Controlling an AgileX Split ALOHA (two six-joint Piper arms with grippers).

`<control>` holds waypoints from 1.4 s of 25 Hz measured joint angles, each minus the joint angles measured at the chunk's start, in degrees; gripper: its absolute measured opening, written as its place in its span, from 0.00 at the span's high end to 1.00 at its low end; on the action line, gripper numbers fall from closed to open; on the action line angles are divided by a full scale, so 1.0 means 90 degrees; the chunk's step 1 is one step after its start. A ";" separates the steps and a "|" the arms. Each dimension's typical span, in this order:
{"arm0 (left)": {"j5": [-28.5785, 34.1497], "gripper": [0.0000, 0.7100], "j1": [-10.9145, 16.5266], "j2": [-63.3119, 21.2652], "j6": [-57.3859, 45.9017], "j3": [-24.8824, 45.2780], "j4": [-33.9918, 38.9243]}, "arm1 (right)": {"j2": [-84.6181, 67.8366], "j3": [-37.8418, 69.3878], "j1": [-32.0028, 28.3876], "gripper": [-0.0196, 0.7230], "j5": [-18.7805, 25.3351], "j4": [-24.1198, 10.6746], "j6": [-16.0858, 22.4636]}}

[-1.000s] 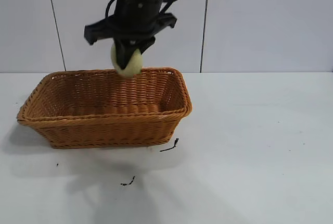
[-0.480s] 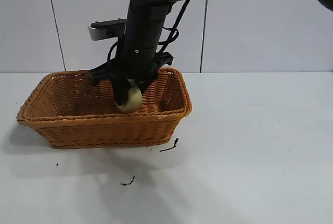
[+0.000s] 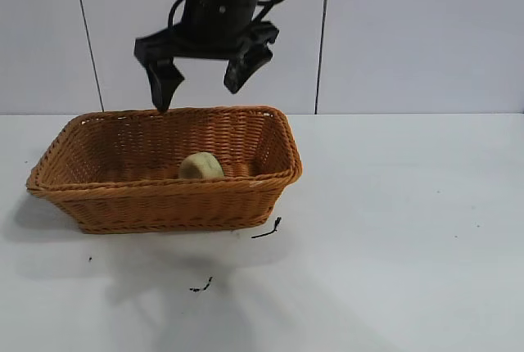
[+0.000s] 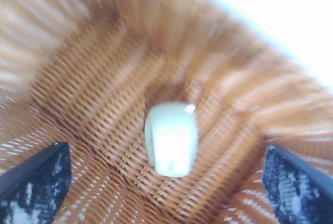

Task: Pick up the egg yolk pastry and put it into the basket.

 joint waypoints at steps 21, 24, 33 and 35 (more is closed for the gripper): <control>0.0000 0.02 0.0000 0.0000 0.0000 0.0000 0.0000 | -0.0178 -0.0020 -0.3901 0.04 0.1199 0.0090 -0.0144; 0.0000 0.02 0.0000 0.0000 0.0000 0.0000 0.0000 | -0.0178 -0.0020 -0.3901 0.04 0.1622 0.0089 -0.0243; 0.0000 0.02 0.0000 0.0000 0.0000 0.0000 0.0000 | -0.1456 0.1284 -0.3901 0.04 0.1669 0.0107 -0.0310; 0.0000 0.02 0.0000 0.0000 0.0000 0.0000 0.0000 | -0.2068 0.1909 -0.3901 0.04 0.1669 0.0107 -0.0323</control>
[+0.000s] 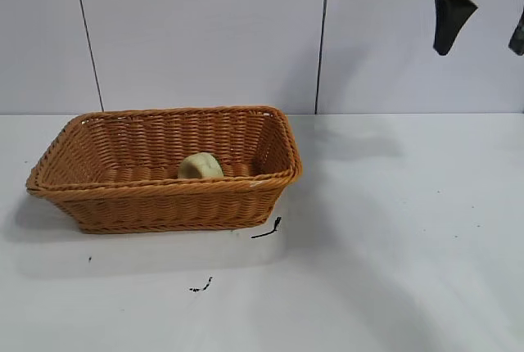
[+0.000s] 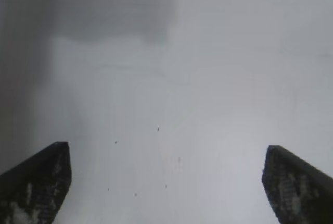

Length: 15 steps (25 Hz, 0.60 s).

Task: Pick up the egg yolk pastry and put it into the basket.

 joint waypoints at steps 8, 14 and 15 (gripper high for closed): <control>0.0000 0.02 0.0000 0.0000 0.0000 0.0000 0.0000 | -0.3055 0.2980 0.0000 0.04 0.0021 -0.0019 -0.0054; 0.0000 0.02 0.0000 0.0000 0.0000 0.0000 0.0000 | -0.5382 0.4859 0.0000 0.04 0.0028 -0.0019 -0.0132; 0.0000 0.02 0.0000 0.0000 0.0000 0.0000 0.0000 | -0.5796 0.5155 0.0000 0.04 0.0034 -0.0019 -0.0137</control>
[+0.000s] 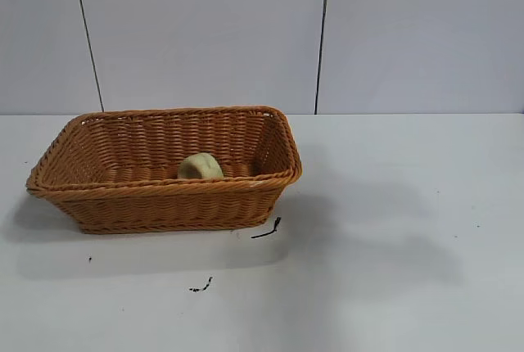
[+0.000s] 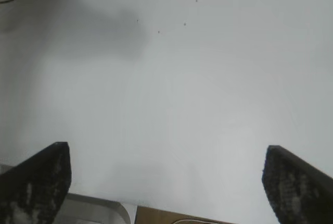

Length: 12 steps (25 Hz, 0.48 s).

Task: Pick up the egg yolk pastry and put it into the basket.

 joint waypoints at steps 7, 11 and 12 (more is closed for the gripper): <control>0.0000 0.02 0.0000 0.0000 0.0000 0.0000 0.0000 | -0.2773 0.1790 0.0000 0.04 -0.0425 0.0000 -0.0015; 0.0000 0.02 0.0000 0.0000 0.0000 0.0000 0.0000 | -0.4133 0.2672 0.0000 0.04 -0.0696 0.0000 -0.0015; 0.0000 0.02 0.0000 0.0000 0.0000 0.0000 0.0000 | -0.4425 0.2865 0.0000 0.04 -0.0701 0.0000 0.0001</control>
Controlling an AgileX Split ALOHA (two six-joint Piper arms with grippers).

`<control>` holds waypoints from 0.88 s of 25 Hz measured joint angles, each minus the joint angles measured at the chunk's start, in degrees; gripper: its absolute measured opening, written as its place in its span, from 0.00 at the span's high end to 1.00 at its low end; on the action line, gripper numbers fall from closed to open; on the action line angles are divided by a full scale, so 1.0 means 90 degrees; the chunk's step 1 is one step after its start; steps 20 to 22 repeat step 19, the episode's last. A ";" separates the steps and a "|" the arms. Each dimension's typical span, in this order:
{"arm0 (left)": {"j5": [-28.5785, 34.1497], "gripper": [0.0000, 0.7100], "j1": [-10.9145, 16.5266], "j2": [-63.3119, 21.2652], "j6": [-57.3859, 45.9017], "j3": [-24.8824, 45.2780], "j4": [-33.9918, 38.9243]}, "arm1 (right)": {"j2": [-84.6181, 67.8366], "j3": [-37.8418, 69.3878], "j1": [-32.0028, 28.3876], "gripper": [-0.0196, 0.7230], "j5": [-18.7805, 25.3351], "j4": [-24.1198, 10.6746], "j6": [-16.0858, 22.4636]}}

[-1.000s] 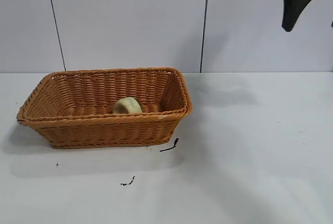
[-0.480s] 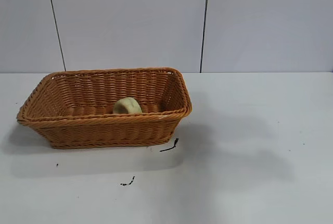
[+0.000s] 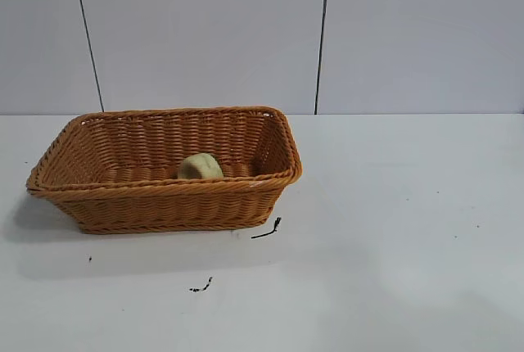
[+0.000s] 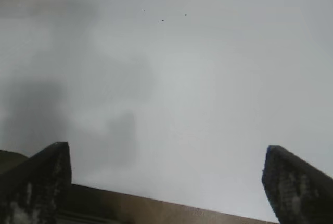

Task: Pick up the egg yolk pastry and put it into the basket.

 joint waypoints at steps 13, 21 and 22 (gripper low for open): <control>0.0000 0.02 0.0000 0.0000 0.0000 0.0000 0.0000 | -0.2078 0.0414 0.0000 0.04 -0.0489 0.0000 0.0128; 0.0000 0.02 0.0000 0.0000 0.0000 0.0000 0.0000 | -0.2078 0.0414 0.0000 0.04 -0.0495 0.0000 0.0128; 0.0000 0.02 0.0000 0.0000 0.0000 0.0000 0.0000 | -0.2078 0.0414 0.0000 0.04 -0.0495 0.0000 0.0128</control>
